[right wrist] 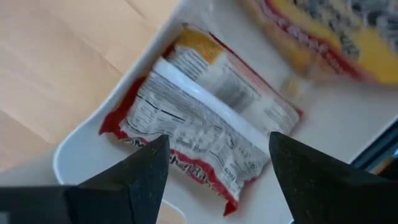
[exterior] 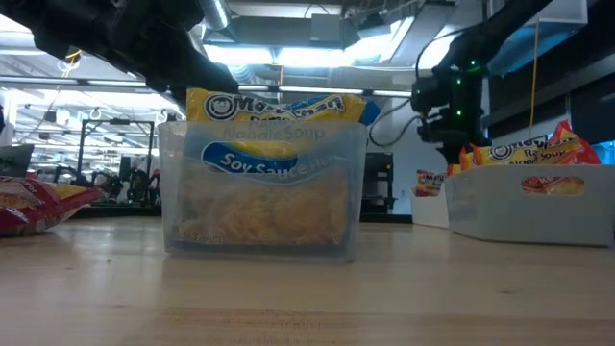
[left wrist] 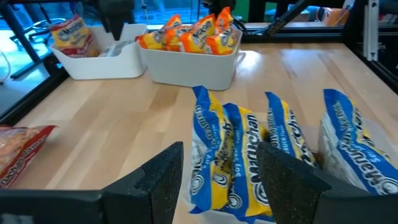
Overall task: Sort Maruchan noodles
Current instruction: Put the bottom right red noodle pack into the white bin
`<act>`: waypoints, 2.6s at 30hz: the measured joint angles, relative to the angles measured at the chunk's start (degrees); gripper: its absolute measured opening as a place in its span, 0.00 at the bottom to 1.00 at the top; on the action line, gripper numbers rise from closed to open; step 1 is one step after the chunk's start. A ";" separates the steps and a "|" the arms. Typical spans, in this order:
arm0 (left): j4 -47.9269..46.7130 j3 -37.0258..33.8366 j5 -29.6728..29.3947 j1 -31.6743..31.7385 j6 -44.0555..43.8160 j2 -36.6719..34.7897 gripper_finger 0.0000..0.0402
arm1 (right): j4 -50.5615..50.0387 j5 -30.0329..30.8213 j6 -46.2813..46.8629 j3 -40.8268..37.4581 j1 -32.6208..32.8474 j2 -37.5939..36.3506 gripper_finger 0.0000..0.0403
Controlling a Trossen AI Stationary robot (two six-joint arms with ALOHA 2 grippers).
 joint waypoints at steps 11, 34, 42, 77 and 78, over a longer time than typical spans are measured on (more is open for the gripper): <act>-0.02 0.00 0.09 0.94 -0.04 0.02 0.49 | 0.05 3.65 3.37 0.02 0.02 7.77 0.64; -0.02 0.00 1.52 0.94 0.02 0.02 0.49 | 0.77 7.18 -3.47 0.10 0.22 9.40 0.01; -0.02 0.00 1.49 0.94 0.04 0.02 0.49 | 0.07 7.57 -3.69 0.08 0.13 3.61 0.00; -0.02 0.00 1.54 0.92 0.02 0.02 0.49 | 3.21 3.69 3.32 -5.59 0.13 2.59 0.83; -0.02 0.00 1.55 0.92 0.02 0.02 0.49 | 4.39 3.69 3.43 -5.81 0.13 3.14 0.83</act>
